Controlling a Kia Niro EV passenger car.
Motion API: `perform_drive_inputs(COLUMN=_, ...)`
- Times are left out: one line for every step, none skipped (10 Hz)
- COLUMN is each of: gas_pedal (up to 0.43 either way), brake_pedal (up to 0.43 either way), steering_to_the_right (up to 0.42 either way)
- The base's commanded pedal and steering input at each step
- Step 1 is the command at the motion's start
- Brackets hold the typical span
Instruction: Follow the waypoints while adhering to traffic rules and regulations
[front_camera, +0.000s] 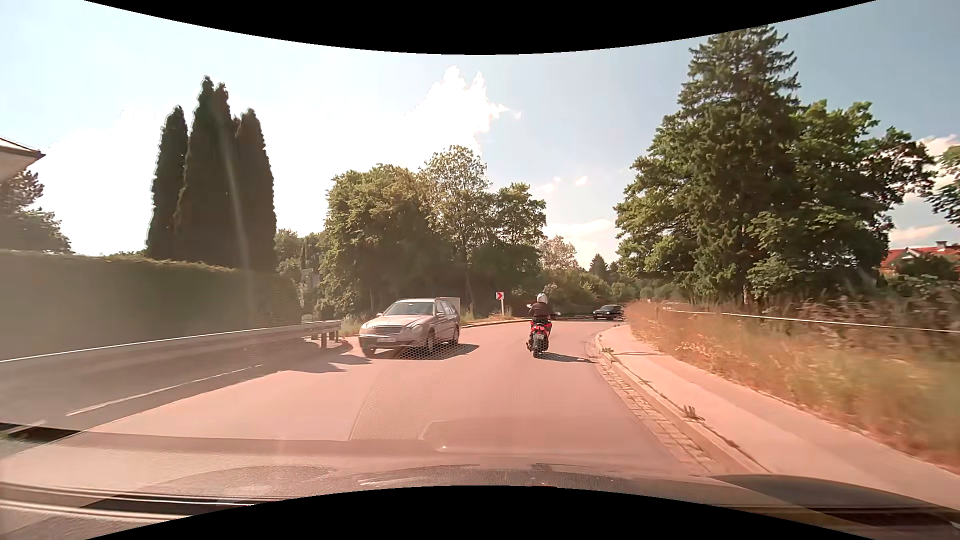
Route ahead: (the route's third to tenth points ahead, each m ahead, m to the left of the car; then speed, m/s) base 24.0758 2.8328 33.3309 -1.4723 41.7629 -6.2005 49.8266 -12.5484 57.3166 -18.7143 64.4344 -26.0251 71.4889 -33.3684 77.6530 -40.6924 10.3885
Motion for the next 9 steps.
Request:
perform_drive_inputs(gas_pedal=0.228, brake_pedal=0.006, steering_to_the_right=0.030)
perform_drive_inputs(gas_pedal=0.228, brake_pedal=0.006, steering_to_the_right=0.032)
perform_drive_inputs(gas_pedal=0.228, brake_pedal=0.006, steering_to_the_right=0.035)
perform_drive_inputs(gas_pedal=0.228, brake_pedal=0.006, steering_to_the_right=0.040)
perform_drive_inputs(gas_pedal=0.228, brake_pedal=0.006, steering_to_the_right=0.044)
perform_drive_inputs(gas_pedal=0.228, brake_pedal=0.006, steering_to_the_right=0.049)
perform_drive_inputs(gas_pedal=0.228, brake_pedal=0.006, steering_to_the_right=0.051)
perform_drive_inputs(gas_pedal=0.228, brake_pedal=0.006, steering_to_the_right=0.052)
perform_drive_inputs(gas_pedal=0.228, brake_pedal=0.006, steering_to_the_right=0.054)
